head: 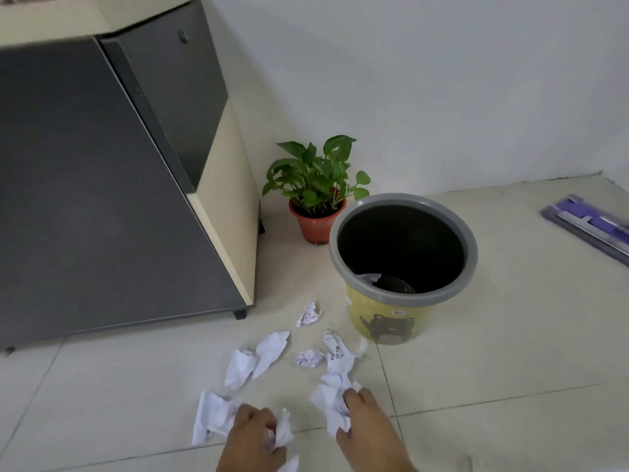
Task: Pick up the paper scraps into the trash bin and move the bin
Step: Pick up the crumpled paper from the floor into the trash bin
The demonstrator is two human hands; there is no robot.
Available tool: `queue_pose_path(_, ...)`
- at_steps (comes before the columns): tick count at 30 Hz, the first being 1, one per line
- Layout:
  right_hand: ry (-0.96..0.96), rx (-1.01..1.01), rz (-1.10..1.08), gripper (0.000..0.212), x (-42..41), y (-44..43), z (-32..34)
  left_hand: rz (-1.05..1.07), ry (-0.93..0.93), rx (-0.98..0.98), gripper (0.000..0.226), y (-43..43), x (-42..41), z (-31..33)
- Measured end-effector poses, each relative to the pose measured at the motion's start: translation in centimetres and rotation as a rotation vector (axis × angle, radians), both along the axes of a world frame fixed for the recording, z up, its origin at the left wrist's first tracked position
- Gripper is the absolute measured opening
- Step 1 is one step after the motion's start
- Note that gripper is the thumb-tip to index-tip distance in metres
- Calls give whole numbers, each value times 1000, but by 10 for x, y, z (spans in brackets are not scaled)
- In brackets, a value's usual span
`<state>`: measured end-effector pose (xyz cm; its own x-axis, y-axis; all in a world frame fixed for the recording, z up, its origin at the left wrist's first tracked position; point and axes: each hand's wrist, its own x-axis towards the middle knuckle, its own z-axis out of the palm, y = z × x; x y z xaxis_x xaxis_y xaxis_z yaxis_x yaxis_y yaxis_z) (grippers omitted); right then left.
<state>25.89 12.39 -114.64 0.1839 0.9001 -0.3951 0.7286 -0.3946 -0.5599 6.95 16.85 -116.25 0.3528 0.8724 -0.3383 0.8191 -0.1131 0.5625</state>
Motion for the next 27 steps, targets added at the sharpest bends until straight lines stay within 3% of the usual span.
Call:
queue_pose_path(3, 26, 251, -109, 17, 15, 30, 53, 140, -85, 169, 31, 38, 17, 43)
queue_pose_path(9, 64, 620, -363, 20, 81, 75, 154, 92, -311, 393, 29, 97, 97, 172)
queue_pose_path(11, -19, 562, -351, 12, 107, 87, 176, 77, -375, 401, 25, 109, 126, 201)
queue_pose_path(13, -83, 525, -372, 20, 132, 96, 188, 100, -433, 375, 16, 118, 156, 216)
queue_pose_path(17, -1, 561, -510, 23, 168, 105, 196, 134, -474, 290, 22, 127, 205, 221)
queue_pose_path(21, 50, 439, -520, 16, 191, 118, 192, 163, -479, 207, 24, 131, 231, 207)
queue_pose_path(25, 69, 220, -352, 76, 199, 116, 184, 75, -345, 152, 57, 138, 236, 192)
queue_pose_path(27, -31, 200, -337, 80, 195, 111, 175, 86, -323, 189, 62, 144, 224, 186)
